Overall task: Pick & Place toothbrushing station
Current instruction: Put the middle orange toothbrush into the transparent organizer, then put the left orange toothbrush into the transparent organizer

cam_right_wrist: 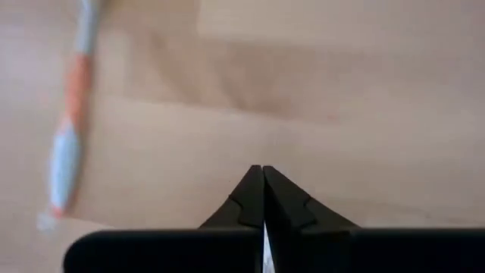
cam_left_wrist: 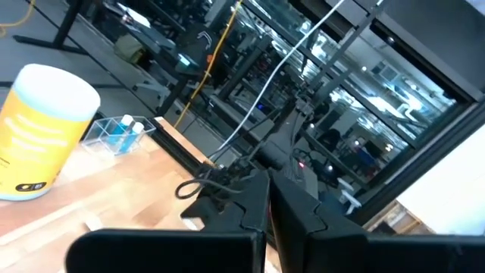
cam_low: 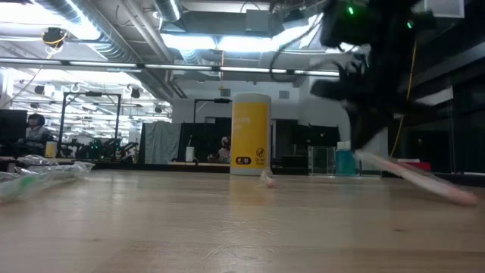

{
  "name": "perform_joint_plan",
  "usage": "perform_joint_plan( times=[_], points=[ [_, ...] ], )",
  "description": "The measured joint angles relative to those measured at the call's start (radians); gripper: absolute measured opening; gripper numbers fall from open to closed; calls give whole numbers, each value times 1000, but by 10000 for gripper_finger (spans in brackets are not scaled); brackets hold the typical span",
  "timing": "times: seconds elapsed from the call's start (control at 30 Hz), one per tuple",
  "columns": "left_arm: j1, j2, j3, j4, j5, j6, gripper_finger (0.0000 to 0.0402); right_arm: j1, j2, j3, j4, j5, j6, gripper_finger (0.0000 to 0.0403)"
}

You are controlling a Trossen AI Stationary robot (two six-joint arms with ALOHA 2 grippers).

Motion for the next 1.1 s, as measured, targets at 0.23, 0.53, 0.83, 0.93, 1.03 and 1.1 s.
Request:
perform_joint_plan(
  times=[0.23, 0.53, 0.83, 0.93, 1.03, 1.1],
  points=[
    [0, 0, 0, 27, -20, 13, 8, -19, -8, 345, -417, 295, -90, 2],
    [0, 4, 0, 30, -29, 65, 8, -171, -37, 657, -819, 608, -163, 1],
    [0, 11, 0, 100, -30, 136, 8, -303, -93, 658, -674, 533, -370, 0],
    [0, 12, 0, 97, -31, 138, 8, -273, -83, 657, -575, 479, -381, 0],
    [0, 12, 0, 97, -30, 144, 8, -267, -69, 648, -508, 407, -411, 1],
    [0, 11, 0, 97, -31, 149, 8, -287, -59, 622, -465, 362, -452, 7]
  ],
)
